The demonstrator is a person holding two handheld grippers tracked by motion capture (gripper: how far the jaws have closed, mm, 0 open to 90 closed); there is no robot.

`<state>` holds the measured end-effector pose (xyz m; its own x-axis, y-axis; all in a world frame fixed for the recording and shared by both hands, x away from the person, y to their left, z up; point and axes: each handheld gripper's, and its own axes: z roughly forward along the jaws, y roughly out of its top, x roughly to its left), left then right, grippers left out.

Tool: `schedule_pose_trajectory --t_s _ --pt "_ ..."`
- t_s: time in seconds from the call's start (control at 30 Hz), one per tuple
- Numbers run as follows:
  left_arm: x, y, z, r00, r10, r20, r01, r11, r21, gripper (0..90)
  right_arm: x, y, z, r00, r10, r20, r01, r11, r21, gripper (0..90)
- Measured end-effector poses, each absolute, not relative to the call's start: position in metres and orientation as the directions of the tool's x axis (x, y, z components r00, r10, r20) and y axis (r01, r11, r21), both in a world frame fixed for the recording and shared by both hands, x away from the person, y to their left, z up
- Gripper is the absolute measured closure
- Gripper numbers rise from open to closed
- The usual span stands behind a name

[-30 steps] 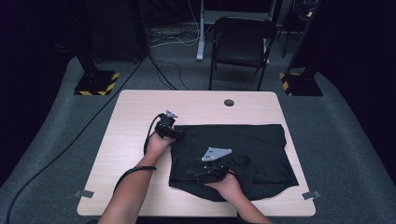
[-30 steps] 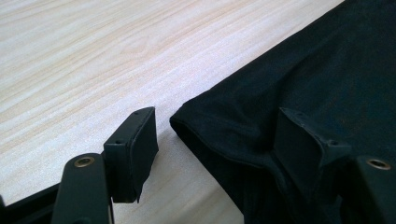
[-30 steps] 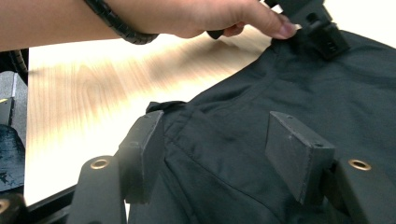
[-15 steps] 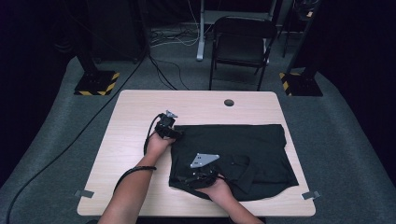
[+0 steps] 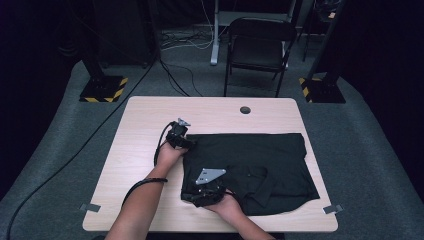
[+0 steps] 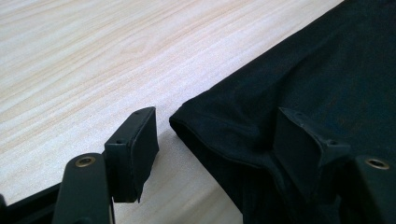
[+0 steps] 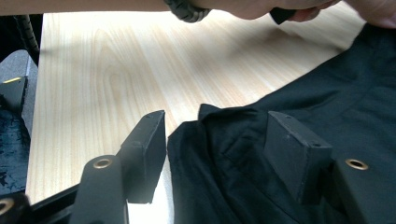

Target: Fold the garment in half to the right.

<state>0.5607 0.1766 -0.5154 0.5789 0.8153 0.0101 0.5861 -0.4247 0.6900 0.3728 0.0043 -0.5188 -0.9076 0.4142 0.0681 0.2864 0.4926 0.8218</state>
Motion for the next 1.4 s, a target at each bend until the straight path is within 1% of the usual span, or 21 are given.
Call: schedule_pose_trajectory --t_s 0.37,0.9,1.0,1.17,1.23,1.4 --pt "0.56 0.176 -0.515 0.578 0.816 0.012 0.586 -0.425 0.69 31.0 0.368 0.021 -0.524 -0.923 0.382 0.053 0.259 0.514 0.818 38.2" --pt "0.561 0.177 -0.516 0.58 0.815 0.004 0.586 -0.421 0.692 31.0 0.363 0.034 -0.532 -0.934 0.356 -0.012 0.218 0.597 0.772 38.5" --pt "0.561 0.178 -0.516 0.579 0.816 -0.008 0.59 -0.412 0.695 31.1 0.363 0.034 -0.532 -0.934 0.357 -0.022 0.214 0.605 0.767 38.9" --pt "0.562 0.179 -0.517 0.58 0.814 -0.026 0.595 -0.402 0.696 32.8 0.361 0.036 -0.533 -0.933 0.358 -0.041 0.204 0.618 0.759 39.0" --pt "0.561 0.18 -0.517 0.584 0.811 -0.032 0.593 -0.399 0.7 33.6 0.362 0.036 -0.533 -0.931 0.363 -0.037 0.209 0.615 0.76 40.5" --pt "0.56 0.18 -0.517 0.607 0.794 -0.039 0.581 -0.409 0.704 41.4 0.362 0.035 -0.533 -0.923 0.382 -0.04 0.219 0.609 0.762 46.0"
